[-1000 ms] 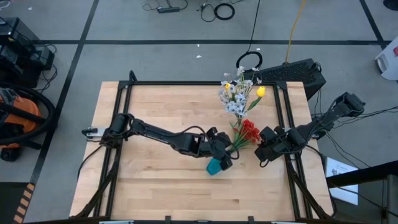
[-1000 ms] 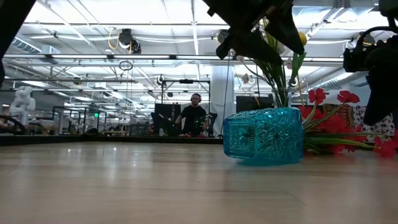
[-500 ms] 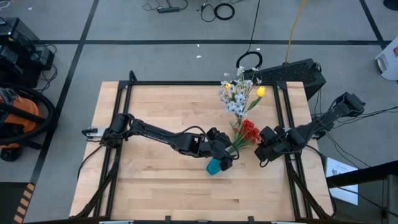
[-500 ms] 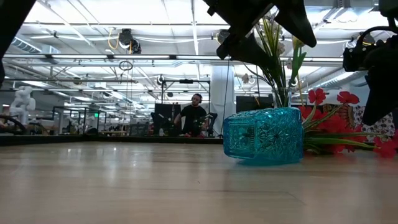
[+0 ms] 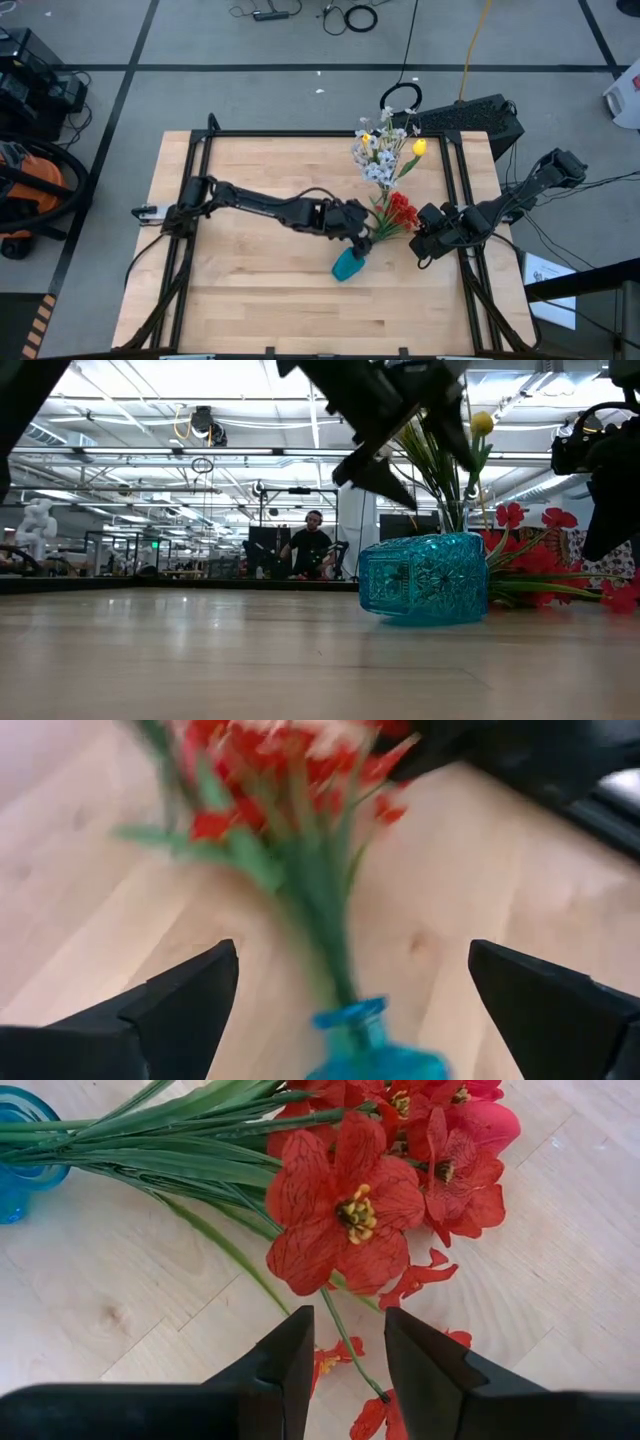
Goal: Sort flowers into vase by color
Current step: Adjust the blue vase on the table
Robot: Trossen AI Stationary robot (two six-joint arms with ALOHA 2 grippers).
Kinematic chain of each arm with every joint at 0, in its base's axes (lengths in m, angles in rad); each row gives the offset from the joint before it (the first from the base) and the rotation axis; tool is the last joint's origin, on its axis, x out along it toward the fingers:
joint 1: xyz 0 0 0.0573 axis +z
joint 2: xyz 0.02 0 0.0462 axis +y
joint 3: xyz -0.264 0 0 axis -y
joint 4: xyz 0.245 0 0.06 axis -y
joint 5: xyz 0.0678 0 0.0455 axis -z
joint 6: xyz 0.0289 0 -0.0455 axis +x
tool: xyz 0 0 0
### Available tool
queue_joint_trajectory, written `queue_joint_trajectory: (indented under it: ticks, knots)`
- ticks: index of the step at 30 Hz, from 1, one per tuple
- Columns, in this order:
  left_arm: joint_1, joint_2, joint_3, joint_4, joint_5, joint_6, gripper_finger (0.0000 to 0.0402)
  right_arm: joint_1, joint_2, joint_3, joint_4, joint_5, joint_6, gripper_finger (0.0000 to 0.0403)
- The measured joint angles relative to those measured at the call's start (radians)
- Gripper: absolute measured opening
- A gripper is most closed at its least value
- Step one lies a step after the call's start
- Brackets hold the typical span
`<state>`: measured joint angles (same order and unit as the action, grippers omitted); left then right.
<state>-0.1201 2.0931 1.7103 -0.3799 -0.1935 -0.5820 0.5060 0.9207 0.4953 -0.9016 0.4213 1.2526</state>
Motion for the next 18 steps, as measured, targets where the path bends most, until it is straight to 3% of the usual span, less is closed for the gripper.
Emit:
queue_joint_trajectory:
  ticks: [5,18]
  knots:
    - [0.032,0.029,0.049,-0.097,0.079,-0.034,0.0398,0.000,0.002,0.000,0.002,0.002,0.000,0.0116]
    - [-0.001,0.323,0.488,-0.466,0.088,0.064,0.0398,0.000,0.029,-0.001,0.024,0.023,-0.008,0.0116]
